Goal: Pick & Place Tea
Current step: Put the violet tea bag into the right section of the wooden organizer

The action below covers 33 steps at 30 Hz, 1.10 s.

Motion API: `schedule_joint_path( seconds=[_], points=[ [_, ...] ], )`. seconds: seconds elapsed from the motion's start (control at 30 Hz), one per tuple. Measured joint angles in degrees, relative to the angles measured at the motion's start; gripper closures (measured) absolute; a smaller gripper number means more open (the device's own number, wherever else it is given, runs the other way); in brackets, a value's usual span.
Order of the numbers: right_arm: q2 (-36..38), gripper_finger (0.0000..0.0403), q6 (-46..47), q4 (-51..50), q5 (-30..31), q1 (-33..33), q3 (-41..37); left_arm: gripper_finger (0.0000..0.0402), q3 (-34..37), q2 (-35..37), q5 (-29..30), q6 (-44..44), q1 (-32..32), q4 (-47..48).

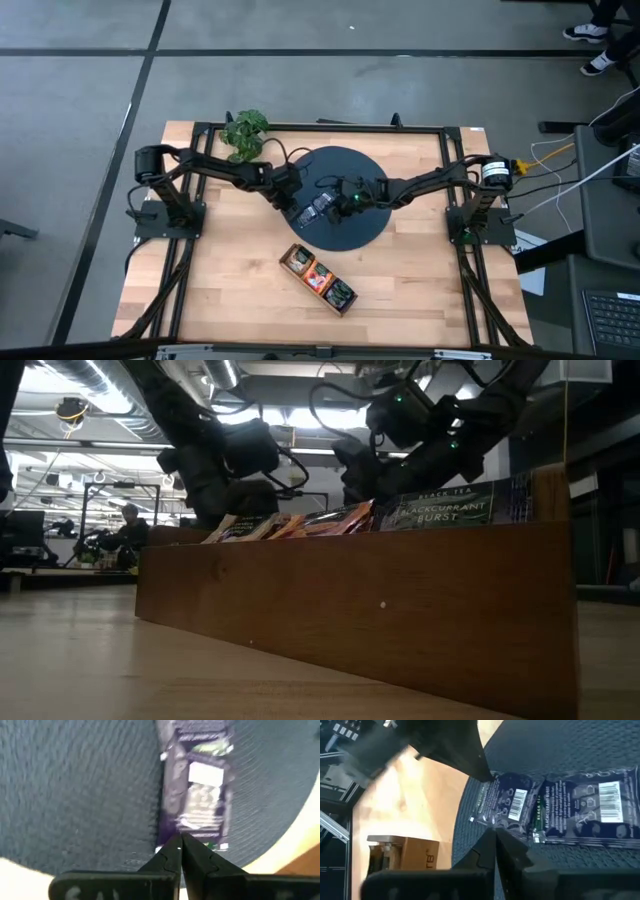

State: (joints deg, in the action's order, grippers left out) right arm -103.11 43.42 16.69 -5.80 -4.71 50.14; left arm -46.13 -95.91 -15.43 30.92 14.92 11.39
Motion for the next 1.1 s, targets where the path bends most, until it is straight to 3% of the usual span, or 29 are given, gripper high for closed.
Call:
schedule_joint_path(
  seconds=[0.17,0.47,0.63,1.1],
  points=[
    [0.0,0.0362,0.62,-0.45,0.05,-0.02,1.33,0.04,-0.08,-2.18,-0.19,0.04,-0.31,0.49],
    [0.0,0.0318,9.87,-6.51,-2.0,-1.54,1.91,0.0399,-0.18,-4.2,-0.01,0.92,-0.33,-0.53],
    [-0.43,0.0315,14.57,-7.07,-5.83,-2.54,1.91,0.04,-0.11,-4.31,0.37,0.93,-0.31,-1.14],
    [-7.01,0.0316,20.87,-3.41,-7.46,-2.62,1.93,0.04,0.0,-4.44,0.53,1.55,-0.31,-2.4]
  ],
)
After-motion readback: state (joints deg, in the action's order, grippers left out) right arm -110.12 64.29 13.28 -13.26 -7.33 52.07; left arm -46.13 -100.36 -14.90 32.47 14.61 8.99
